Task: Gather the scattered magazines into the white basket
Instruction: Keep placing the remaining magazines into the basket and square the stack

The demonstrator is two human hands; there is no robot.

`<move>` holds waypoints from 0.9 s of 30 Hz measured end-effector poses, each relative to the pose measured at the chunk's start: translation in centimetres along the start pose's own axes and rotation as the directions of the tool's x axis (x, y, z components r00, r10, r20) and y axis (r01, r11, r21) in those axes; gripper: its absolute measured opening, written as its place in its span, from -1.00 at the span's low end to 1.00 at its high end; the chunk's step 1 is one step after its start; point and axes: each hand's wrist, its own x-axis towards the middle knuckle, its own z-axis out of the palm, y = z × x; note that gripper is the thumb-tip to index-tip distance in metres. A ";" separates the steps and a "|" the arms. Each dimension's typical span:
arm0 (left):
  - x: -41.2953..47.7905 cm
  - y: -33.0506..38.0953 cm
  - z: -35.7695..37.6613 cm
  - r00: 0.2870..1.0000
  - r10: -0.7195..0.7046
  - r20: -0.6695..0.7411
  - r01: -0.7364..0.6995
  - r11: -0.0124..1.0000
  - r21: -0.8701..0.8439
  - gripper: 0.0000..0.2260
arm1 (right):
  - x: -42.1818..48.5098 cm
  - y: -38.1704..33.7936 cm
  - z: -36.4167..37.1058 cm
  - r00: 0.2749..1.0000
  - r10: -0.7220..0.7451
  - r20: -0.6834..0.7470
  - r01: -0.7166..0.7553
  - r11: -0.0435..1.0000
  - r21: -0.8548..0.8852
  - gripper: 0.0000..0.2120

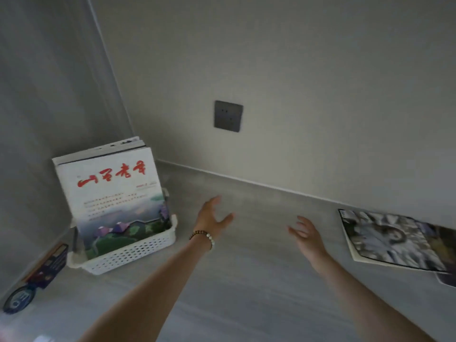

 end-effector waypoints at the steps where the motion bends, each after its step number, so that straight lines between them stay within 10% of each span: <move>1: 0.2 1.2 2.9 0.999 0.002 0.046 -0.002 1.000 0.001 -0.42 | 0.4 0.8 -3.3 0.998 0.008 -0.064 -0.008 1.000 -0.014 -0.51; 15: -3.2 13.6 42.1 0.831 0.014 0.556 -0.130 0.977 0.169 -0.35 | 1.9 12.4 -40.4 0.855 0.145 -0.497 -0.189 0.981 -0.039 -0.40; 21: -4.0 13.6 49.3 0.776 -0.154 0.611 -0.388 0.648 0.656 -0.39 | 4.4 15.4 -44.0 0.874 0.242 -0.420 -0.228 0.970 0.085 -0.34; 27: -5.6 13.6 49.0 0.773 -0.273 0.572 -0.365 0.546 0.754 -0.38 | 8.1 15.0 -40.7 0.927 0.247 -0.281 -0.257 0.966 0.004 -0.64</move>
